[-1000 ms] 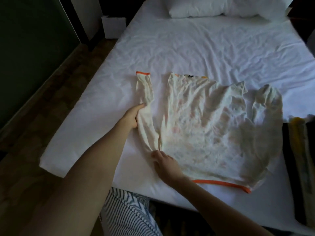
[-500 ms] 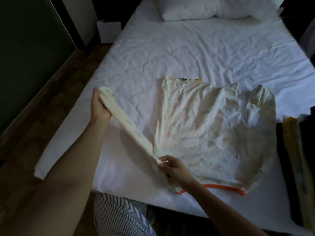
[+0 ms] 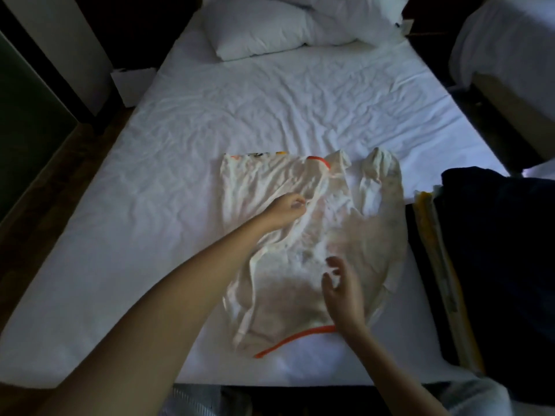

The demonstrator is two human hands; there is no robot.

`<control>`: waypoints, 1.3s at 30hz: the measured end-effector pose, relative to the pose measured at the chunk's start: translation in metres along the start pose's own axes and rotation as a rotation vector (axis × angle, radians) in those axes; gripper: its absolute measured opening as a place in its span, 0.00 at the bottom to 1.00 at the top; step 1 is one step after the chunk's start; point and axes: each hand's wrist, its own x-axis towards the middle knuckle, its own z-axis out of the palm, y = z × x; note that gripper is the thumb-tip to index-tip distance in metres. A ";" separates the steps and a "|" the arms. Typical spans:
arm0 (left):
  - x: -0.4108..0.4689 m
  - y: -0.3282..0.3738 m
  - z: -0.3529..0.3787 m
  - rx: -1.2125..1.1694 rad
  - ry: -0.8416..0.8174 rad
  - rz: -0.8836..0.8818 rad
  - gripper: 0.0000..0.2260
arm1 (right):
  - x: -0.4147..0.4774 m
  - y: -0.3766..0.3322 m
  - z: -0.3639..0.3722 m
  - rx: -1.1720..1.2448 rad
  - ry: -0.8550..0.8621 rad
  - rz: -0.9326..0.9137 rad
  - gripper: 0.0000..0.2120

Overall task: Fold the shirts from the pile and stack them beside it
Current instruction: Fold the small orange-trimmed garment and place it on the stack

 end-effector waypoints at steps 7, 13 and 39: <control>0.059 0.076 0.075 -0.007 -0.009 0.091 0.09 | 0.033 0.077 -0.050 -0.237 0.342 0.189 0.31; 0.134 0.127 0.125 -0.048 0.066 -0.032 0.19 | 0.026 0.104 -0.036 -0.232 0.364 0.122 0.32; 0.007 -0.023 -0.059 -1.204 0.782 -0.499 0.11 | 0.020 0.118 -0.028 -0.240 0.344 -0.473 0.15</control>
